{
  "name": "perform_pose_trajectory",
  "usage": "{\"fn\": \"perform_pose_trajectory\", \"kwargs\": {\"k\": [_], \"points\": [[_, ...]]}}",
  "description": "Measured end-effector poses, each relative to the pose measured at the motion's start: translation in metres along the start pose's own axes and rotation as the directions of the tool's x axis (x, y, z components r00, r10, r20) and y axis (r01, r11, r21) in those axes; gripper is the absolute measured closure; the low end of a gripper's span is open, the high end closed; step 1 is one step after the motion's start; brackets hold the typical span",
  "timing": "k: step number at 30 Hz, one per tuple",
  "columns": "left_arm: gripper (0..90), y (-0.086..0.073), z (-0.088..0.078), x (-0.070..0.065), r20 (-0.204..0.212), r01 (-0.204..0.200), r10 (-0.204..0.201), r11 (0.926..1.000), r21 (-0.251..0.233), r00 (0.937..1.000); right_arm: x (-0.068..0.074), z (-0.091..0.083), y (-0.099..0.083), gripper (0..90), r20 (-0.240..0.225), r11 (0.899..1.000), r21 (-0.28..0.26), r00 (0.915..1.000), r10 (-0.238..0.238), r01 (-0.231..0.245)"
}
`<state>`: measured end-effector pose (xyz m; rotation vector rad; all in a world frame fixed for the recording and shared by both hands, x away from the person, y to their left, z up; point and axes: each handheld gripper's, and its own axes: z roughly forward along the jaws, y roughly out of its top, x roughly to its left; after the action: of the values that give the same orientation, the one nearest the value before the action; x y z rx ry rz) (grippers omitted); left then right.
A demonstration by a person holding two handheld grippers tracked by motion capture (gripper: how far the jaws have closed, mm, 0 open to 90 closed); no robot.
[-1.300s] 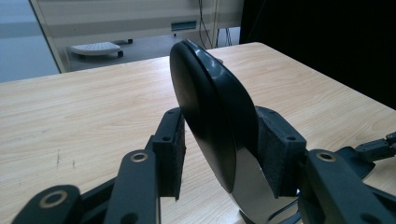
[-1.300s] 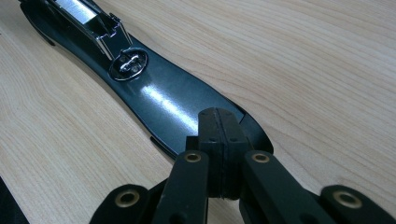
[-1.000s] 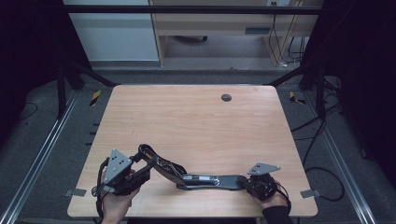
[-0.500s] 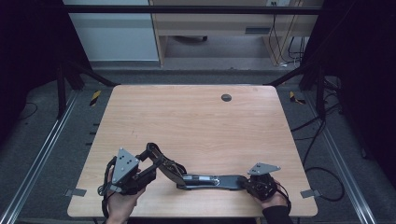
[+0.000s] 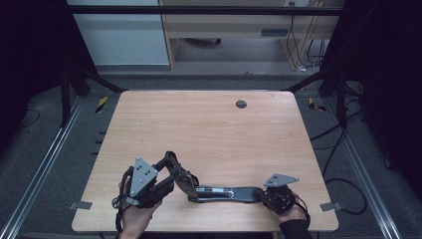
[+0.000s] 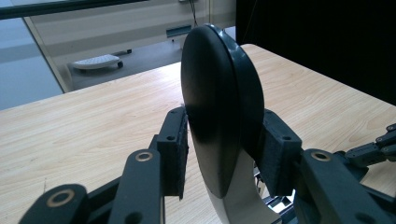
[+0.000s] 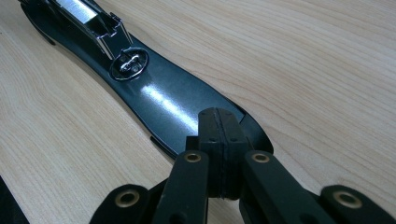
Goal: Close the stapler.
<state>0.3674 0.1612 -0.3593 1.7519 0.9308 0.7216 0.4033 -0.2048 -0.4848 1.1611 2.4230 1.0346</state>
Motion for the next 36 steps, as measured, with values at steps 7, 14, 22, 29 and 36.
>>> {"fn": "perform_pose_trajectory", "kwargs": {"k": [7, 14, 22, 29, 36], "points": [[57.7, 0.003, 0.002, -0.006, 0.0, -0.014, 0.014, 0.9999, 0.005, 0.9999, 0.0, 0.0, 0.0, 90.0, 0.0, 1.0, 0.0, 1.0, -0.001, 0.001], [57.8, 0.005, 0.005, -0.012, -0.005, -0.033, 0.033, 0.9994, 0.007, 0.9994, 0.0, 0.0, 0.0, 90.0, 0.001, 1.0, 0.0, 1.0, -0.002, 0.002], [57.9, 0.007, 0.007, -0.019, -0.013, -0.053, 0.053, 0.9986, 0.011, 0.9985, 0.0, 0.0, 0.0, 90.0, 0.001, 1.0, 0.0, 1.0, -0.003, 0.003], [58.0, 0.01, 0.01, -0.025, -0.023, -0.092, 0.092, 0.9958, 0.003, 0.9955, 0.0, 0.0, 0.0, 90.0, 0.0, 1.0, 0.0, 1.0, -0.004, 0.004], [58.0, 0.011, 0.013, -0.031, -0.027, -0.101, 0.101, 0.9948, 0.014, 0.9945, 0.001, 0.0, 0.0, 90.0, 0.002, 1.0, 0.002, 1.0, -0.006, 0.006]]}}
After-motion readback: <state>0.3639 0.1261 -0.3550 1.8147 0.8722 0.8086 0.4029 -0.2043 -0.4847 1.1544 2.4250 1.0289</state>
